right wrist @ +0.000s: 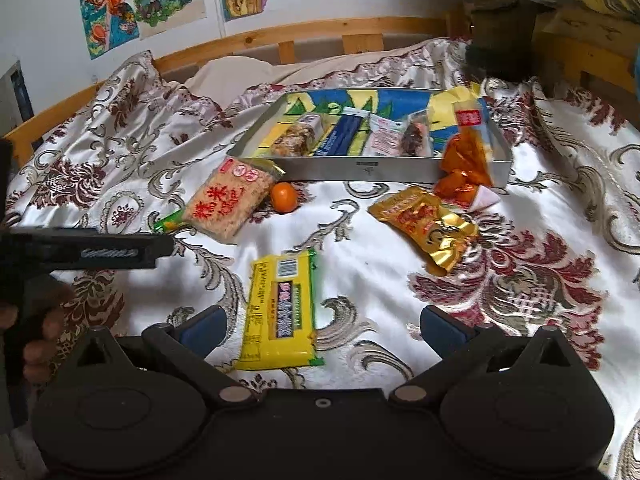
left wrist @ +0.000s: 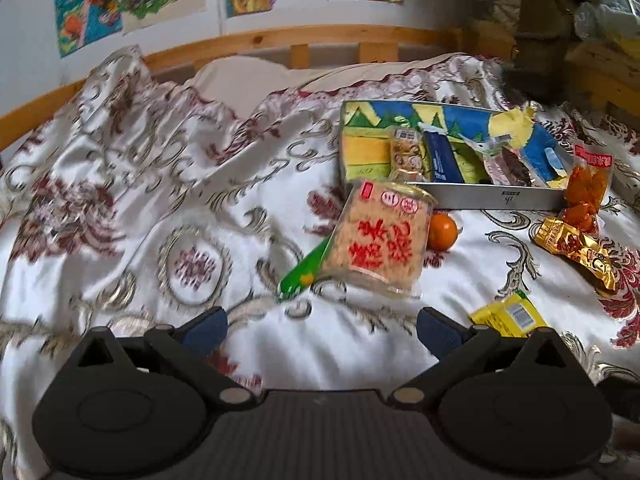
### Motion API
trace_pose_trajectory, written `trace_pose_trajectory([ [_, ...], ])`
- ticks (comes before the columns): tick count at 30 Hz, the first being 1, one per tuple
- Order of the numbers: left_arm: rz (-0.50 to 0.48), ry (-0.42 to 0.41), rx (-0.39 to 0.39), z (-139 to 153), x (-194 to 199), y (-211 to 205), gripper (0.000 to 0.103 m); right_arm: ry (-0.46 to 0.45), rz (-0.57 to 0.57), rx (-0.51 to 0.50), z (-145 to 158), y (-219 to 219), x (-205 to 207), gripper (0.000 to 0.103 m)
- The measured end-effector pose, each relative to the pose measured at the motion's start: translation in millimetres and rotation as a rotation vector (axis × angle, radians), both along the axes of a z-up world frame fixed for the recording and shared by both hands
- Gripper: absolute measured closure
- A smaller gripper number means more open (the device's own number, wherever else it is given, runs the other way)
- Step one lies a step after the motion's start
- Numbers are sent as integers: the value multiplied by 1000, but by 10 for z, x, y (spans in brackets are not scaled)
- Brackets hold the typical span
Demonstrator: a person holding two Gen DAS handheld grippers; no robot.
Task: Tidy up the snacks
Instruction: 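Move the left tool to the rice cracker bag while the right tool approaches the yellow wafer pack, then close the left tool on the rice cracker bag while the right tool grasps the yellow wafer pack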
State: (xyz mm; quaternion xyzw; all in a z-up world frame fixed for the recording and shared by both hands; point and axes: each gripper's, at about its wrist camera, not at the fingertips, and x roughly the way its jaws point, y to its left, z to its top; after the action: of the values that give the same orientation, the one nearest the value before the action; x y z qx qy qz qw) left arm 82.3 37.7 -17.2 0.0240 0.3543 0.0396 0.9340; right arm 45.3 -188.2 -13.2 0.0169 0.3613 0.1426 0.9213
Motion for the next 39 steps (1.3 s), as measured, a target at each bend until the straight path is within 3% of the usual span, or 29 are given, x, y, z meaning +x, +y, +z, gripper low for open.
trace_pose_trajectory([
  [12,-144,-10,40,-197,468,-59,0,33,41,-27,-216,221,98,2],
  [21,-245,-55,44,-224,706,-131,0,35,64,-101,-369,395,213,20],
  [24,-255,-51,49,-265,763,-157,0,22,68,-113,-402,399,242,30],
  [28,-275,-28,66,-346,829,-196,0,-6,93,-136,-406,419,316,51],
  [39,-333,-37,89,-419,889,-278,10,-56,121,-159,-337,398,712,52],
])
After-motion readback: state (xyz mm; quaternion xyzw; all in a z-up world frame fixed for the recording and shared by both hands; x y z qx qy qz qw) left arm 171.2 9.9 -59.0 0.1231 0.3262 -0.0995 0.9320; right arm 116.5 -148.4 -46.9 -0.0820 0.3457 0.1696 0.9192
